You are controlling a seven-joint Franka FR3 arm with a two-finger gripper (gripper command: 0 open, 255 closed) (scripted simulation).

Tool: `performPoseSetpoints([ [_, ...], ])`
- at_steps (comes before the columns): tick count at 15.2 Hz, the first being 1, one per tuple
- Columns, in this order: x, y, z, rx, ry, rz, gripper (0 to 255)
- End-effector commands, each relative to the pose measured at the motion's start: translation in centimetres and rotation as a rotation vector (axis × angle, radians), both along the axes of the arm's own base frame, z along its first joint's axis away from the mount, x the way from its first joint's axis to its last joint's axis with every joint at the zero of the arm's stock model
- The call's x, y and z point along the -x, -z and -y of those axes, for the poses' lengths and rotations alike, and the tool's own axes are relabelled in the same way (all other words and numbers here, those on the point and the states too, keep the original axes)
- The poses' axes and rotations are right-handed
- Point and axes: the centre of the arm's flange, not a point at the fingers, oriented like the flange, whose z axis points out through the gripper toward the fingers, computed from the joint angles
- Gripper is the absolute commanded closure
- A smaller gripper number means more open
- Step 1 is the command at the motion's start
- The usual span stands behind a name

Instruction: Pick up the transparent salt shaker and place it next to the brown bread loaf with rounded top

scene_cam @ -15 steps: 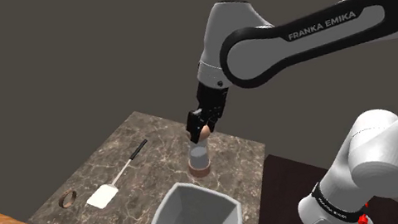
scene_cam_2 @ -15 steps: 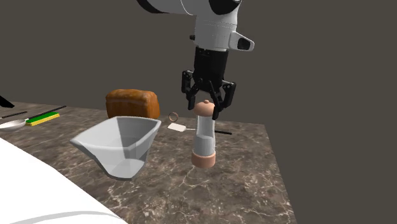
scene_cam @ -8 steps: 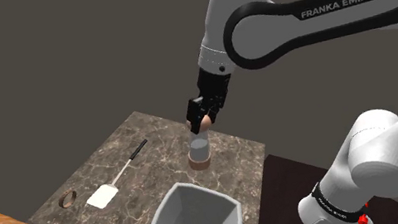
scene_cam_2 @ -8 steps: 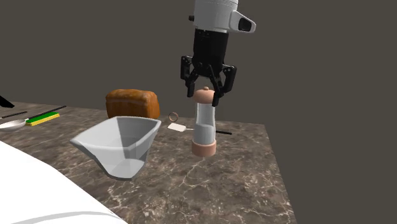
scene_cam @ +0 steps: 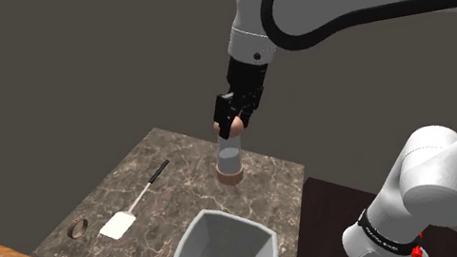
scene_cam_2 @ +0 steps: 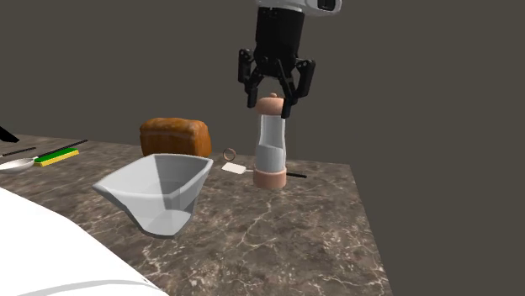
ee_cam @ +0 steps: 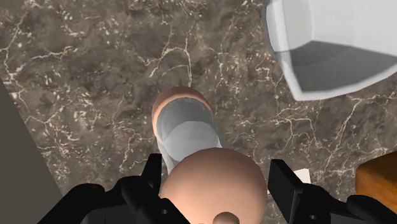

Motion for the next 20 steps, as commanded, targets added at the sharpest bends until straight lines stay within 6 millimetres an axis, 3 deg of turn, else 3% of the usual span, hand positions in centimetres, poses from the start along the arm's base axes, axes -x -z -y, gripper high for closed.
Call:
performPoseSetpoints([
  [1,0.1,-1.0,0.1,0.000,0.000,0.000,255],
  [20,0.1,-11.1,0.1,0.000,0.000,0.000,255],
])
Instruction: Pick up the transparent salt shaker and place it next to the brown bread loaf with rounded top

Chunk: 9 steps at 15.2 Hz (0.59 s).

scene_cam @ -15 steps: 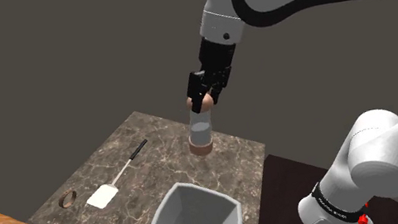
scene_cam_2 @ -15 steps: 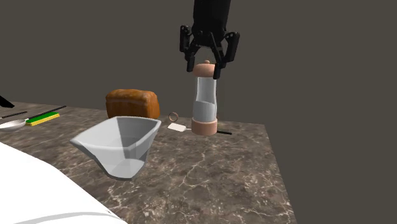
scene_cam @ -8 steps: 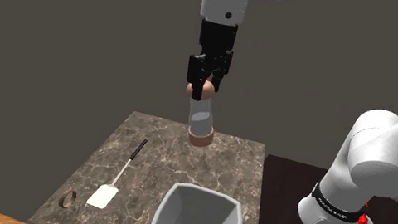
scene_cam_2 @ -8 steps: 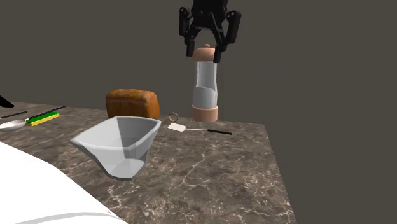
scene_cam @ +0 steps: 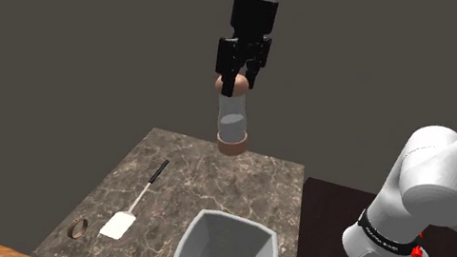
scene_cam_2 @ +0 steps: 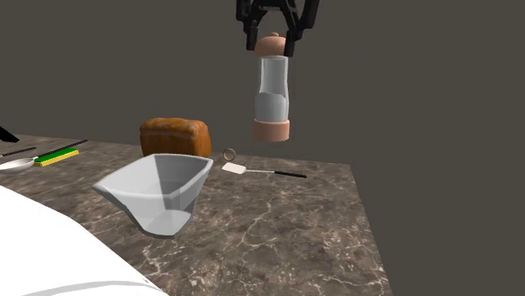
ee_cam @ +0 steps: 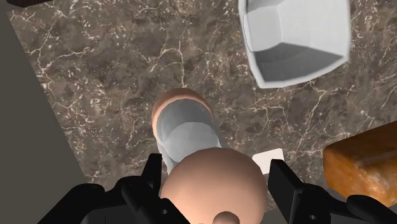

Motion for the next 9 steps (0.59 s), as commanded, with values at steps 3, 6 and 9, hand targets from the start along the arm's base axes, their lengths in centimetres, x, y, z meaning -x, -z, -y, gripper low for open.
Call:
performPoseSetpoints([
  [3,0.0,-2.1,-0.1,0.000,0.000,0.000,255],
  [6,0.0,-3.7,-0.1,0.000,0.000,0.000,255],
  [9,0.0,-5.1,-0.1,0.000,0.000,0.000,255],
])
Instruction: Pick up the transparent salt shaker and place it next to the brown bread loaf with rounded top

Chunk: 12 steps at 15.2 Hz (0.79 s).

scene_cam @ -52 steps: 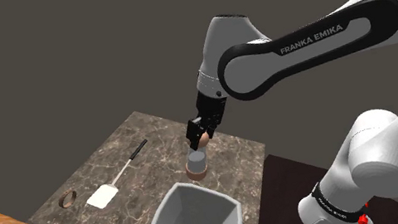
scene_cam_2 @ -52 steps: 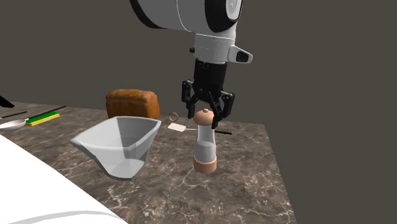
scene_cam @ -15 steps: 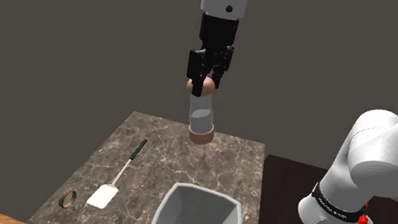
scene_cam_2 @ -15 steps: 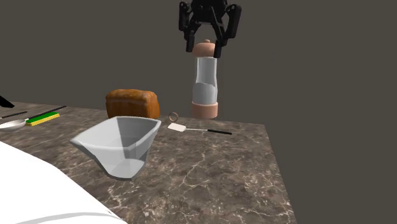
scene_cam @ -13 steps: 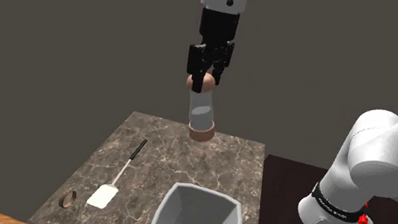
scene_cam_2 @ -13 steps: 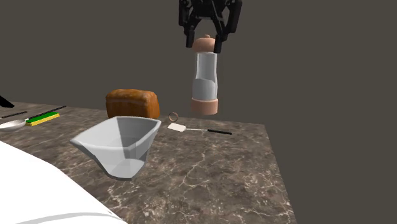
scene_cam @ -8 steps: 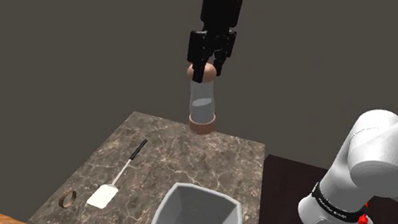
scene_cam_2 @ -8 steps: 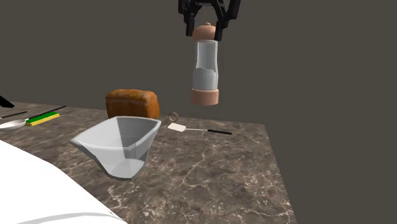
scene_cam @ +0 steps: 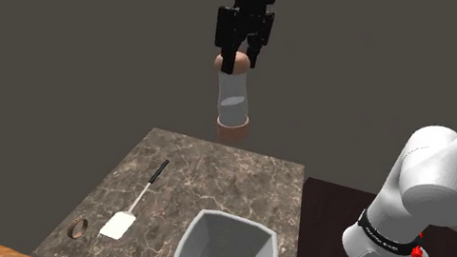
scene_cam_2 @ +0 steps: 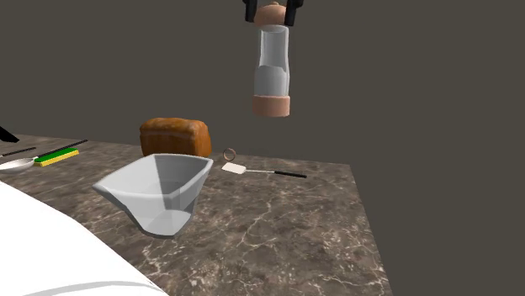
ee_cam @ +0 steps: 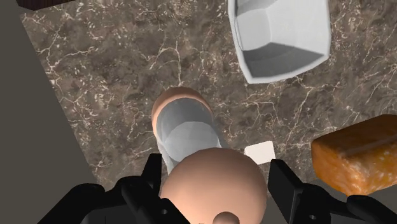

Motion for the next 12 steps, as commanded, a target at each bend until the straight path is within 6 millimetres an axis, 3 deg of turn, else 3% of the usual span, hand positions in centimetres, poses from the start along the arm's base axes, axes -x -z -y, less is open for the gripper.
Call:
performPoseSetpoints([
  [1,-0.3,-0.4,-1.2,0.000,0.000,0.000,255],
  [12,-4.4,-0.5,-15.1,0.000,0.000,0.000,255],
])
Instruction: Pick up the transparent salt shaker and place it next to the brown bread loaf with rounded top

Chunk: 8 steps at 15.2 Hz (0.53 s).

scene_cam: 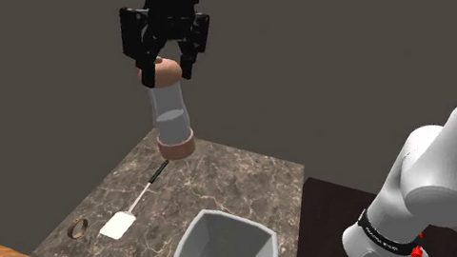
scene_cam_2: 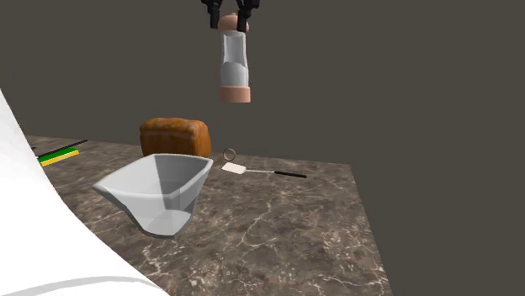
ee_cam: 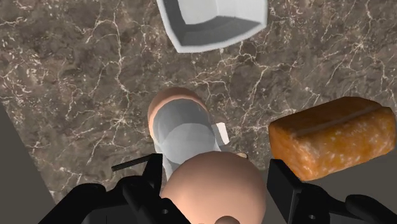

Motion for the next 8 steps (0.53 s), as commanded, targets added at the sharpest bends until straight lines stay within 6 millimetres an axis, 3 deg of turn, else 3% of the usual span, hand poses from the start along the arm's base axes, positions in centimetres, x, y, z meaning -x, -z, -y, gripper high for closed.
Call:
performPoseSetpoints([
  [1,-0.9,0.2,-2.7,-0.002,0.002,0.000,255],
  [8,-3.5,0.2,-11.6,-0.002,0.002,0.000,255],
])
